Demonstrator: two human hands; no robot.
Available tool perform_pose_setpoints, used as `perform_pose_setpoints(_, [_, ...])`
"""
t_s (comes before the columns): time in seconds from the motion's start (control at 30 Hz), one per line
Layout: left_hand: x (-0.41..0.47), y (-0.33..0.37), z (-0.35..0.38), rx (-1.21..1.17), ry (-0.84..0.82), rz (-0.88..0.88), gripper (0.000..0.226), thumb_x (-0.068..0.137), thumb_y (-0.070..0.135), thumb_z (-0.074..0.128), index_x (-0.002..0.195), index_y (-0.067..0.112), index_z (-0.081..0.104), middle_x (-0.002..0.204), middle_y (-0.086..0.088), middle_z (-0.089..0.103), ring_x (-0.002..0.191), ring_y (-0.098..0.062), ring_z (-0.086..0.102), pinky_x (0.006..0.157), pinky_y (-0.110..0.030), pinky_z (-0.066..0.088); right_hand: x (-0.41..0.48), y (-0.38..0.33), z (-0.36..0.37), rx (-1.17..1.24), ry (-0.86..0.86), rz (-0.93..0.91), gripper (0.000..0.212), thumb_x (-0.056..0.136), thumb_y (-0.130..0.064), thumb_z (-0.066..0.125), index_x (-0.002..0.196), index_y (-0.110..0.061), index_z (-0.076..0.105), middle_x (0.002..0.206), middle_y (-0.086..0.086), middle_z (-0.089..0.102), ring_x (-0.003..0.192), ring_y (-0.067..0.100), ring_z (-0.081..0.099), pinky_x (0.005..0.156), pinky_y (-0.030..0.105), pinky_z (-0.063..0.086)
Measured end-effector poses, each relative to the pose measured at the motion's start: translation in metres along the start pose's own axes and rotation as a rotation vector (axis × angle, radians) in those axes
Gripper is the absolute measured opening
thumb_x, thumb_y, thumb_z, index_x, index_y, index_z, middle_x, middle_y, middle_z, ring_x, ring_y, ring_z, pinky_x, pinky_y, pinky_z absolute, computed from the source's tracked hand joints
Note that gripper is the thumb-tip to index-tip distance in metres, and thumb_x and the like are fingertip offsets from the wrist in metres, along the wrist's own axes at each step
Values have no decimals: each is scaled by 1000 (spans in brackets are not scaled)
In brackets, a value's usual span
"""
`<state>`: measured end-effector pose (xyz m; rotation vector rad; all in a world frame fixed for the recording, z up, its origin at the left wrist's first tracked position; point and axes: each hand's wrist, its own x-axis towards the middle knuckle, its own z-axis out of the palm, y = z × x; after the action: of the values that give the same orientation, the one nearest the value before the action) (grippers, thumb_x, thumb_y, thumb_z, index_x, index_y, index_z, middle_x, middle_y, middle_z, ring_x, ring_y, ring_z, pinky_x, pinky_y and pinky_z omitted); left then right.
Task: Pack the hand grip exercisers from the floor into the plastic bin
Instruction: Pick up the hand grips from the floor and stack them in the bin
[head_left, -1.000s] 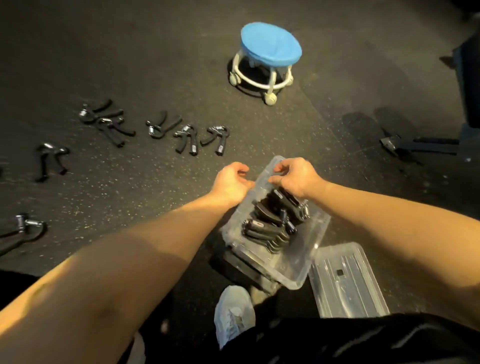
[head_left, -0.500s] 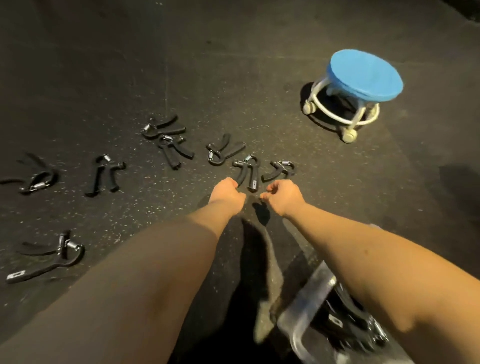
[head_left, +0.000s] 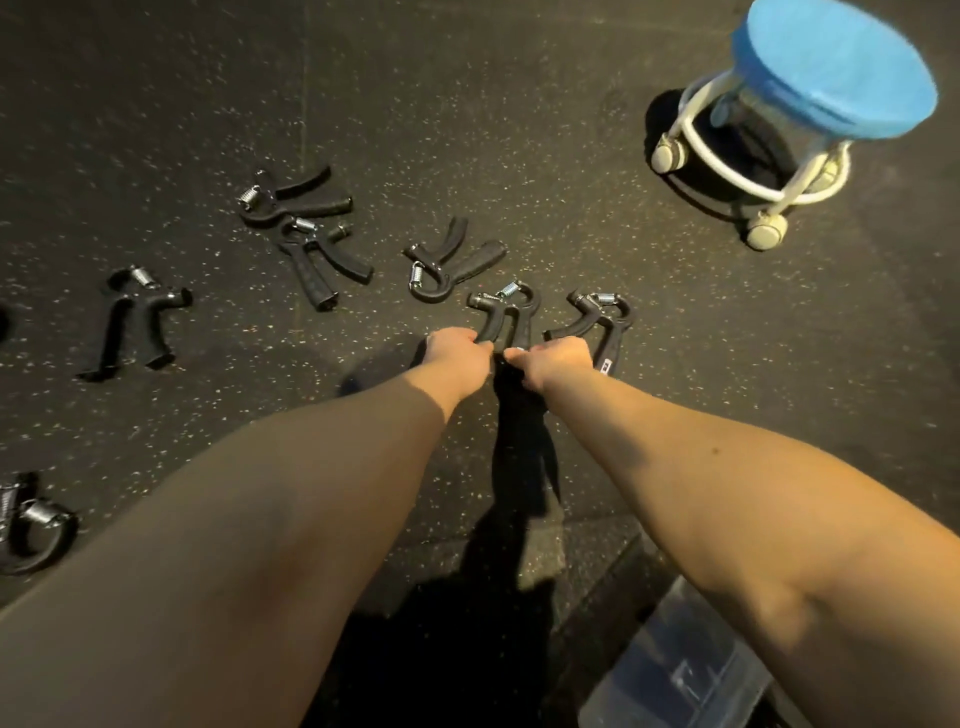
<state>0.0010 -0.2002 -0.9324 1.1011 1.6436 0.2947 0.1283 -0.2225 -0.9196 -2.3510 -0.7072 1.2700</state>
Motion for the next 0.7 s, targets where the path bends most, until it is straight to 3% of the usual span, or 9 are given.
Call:
perform_pose_setpoints(0.1, [-33, 8, -16, -329, -32, -100, 34, 98, 11, 60, 132, 14, 54, 111, -11, 67, 94, -27, 68, 85, -43, 58, -22, -5, -10, 165, -108, 100, 50, 83, -37, 80, 117, -7, 59, 111, 6, 63, 108, 22, 62, 93, 41, 56])
perform_pose_setpoints(0.17, [-63, 14, -28, -487, -92, -142, 36, 99, 1, 55, 134, 7, 49, 115, -18, 66, 99, -32, 69, 79, -39, 59, -46, -11, -20, 254, -144, 101, 42, 84, -30, 81, 112, -9, 59, 105, 8, 63, 94, 21, 64, 79, 33, 58])
perform_pose_setpoints(0.23, [-98, 23, -41, -557, -103, -131, 37, 99, -2, 54, 135, 4, 50, 119, -23, 66, 103, -34, 70, 79, -35, 58, -77, -13, -35, 254, -125, 50, 35, 81, -23, 84, 101, -5, 62, 86, 9, 67, 68, 17, 62, 70, 30, 59])
perform_pose_setpoints(0.3, [-131, 33, -52, -584, -106, -118, 34, 99, -2, 54, 132, 4, 53, 112, -21, 67, 97, -31, 71, 74, -31, 58, -108, -11, -54, 258, -110, 12, 27, 80, -21, 84, 93, -4, 67, 79, 8, 70, 58, 16, 62, 74, 34, 62])
perform_pose_setpoints(0.4, [-179, 48, -58, -550, -125, -49, 29, 100, 0, 52, 129, 2, 56, 89, -15, 65, 76, -23, 67, 59, -28, 62, -156, -4, -91, 287, -173, -76, 18, 86, -18, 79, 95, -7, 67, 90, 13, 72, 67, 21, 66, 88, 44, 60])
perform_pose_setpoints(0.43, [-195, 52, -59, -518, -136, -21, 28, 100, 0, 51, 128, 2, 56, 86, -14, 64, 71, -21, 65, 57, -26, 60, -170, 1, -106, 301, -161, -124, 22, 86, -14, 78, 100, -10, 62, 95, 15, 71, 73, 25, 66, 91, 48, 58])
perform_pose_setpoints(0.5, [-222, 57, -57, -433, -176, 30, 30, 101, -1, 50, 131, 2, 54, 87, -15, 65, 69, -20, 65, 56, -25, 61, -196, 17, -139, 297, -112, -230, 49, 82, -6, 80, 119, -17, 49, 104, 14, 66, 85, 30, 65, 91, 53, 57])
perform_pose_setpoints(0.6, [-263, 63, -48, -335, -254, 113, 32, 101, -2, 49, 133, -1, 53, 89, -18, 65, 67, -21, 64, 47, -22, 56, -233, 48, -187, 97, -29, -387, 92, 77, -8, 84, 151, -22, 33, 121, 9, 55, 106, 30, 64, 93, 51, 57])
perform_pose_setpoints(0.7, [-306, 65, -32, -243, -342, 171, 32, 101, -4, 47, 133, -1, 53, 90, -20, 63, 69, -21, 61, 47, -20, 56, -268, 85, -226, -8, 11, -452, 95, 78, -6, 83, 156, -21, 30, 129, 8, 54, 97, 25, 69, 89, 45, 59])
